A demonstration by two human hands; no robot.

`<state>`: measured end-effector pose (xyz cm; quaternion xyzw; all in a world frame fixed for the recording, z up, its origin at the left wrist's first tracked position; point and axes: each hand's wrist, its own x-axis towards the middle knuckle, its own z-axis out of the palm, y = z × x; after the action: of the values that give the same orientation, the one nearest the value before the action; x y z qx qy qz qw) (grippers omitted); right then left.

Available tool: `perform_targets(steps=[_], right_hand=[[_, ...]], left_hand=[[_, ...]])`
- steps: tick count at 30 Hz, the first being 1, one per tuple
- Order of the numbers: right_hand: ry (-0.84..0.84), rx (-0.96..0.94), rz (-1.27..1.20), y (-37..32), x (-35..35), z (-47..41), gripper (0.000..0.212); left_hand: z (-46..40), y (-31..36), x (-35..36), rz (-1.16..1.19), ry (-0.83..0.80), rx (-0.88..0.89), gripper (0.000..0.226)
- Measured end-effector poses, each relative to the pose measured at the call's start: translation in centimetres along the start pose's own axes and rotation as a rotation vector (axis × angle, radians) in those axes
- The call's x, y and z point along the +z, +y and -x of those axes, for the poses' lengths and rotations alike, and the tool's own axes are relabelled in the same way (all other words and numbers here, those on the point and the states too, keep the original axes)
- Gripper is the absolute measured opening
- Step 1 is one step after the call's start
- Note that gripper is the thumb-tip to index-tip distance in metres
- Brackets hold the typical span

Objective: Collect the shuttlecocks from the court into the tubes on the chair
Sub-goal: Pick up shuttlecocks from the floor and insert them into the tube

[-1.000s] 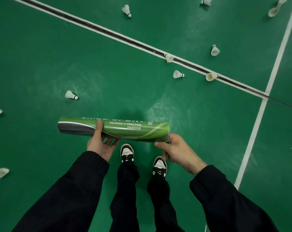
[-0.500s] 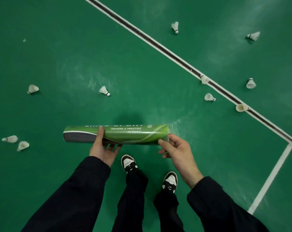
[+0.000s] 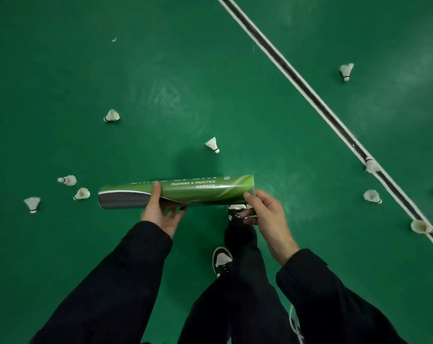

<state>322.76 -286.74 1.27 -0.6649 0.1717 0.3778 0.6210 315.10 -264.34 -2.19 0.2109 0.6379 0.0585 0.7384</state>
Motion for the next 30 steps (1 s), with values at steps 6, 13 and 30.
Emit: perform_targets(steps=[6,13,30], right_hand=[[0.098,0.058,0.000,-3.5,3.3,-10.2,0.016],[0.114,0.157,0.217,-2.3,5.8,-25.5,0.014],[-0.135,-0.403,1.289,16.9,12.1,-55.3,0.063]], left_hand=[[-7.2,5.8,2.8,0.065,0.097,0.022,0.091],[-17.6,8.5,3.2,0.146,0.209,0.043,0.073],[-41.1,6.1,-2.0,0.169,0.168,0.009,0.059]])
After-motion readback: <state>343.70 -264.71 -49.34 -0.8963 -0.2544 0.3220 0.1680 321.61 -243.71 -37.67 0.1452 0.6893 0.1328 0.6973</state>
